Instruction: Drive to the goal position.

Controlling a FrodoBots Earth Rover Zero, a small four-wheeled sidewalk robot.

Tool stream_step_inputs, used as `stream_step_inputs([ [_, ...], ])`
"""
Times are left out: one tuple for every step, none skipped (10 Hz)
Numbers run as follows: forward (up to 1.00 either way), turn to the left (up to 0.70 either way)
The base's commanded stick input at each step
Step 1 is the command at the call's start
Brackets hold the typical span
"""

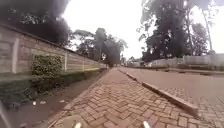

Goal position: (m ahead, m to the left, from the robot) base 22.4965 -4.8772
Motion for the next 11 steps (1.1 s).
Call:
stream_step_inputs([
  [0.70,0.00],
  [0.70,0.00],
  [0.70,0.00],
  [0.70,0.00],
  [0.70,0.10],
  [0.70,0.09],
  [0.70,-0.34],
  [0.70,-0.32],
  [0.70,-0.30],
  [0.70,-0.34],
  [0.70,-0.35],
])
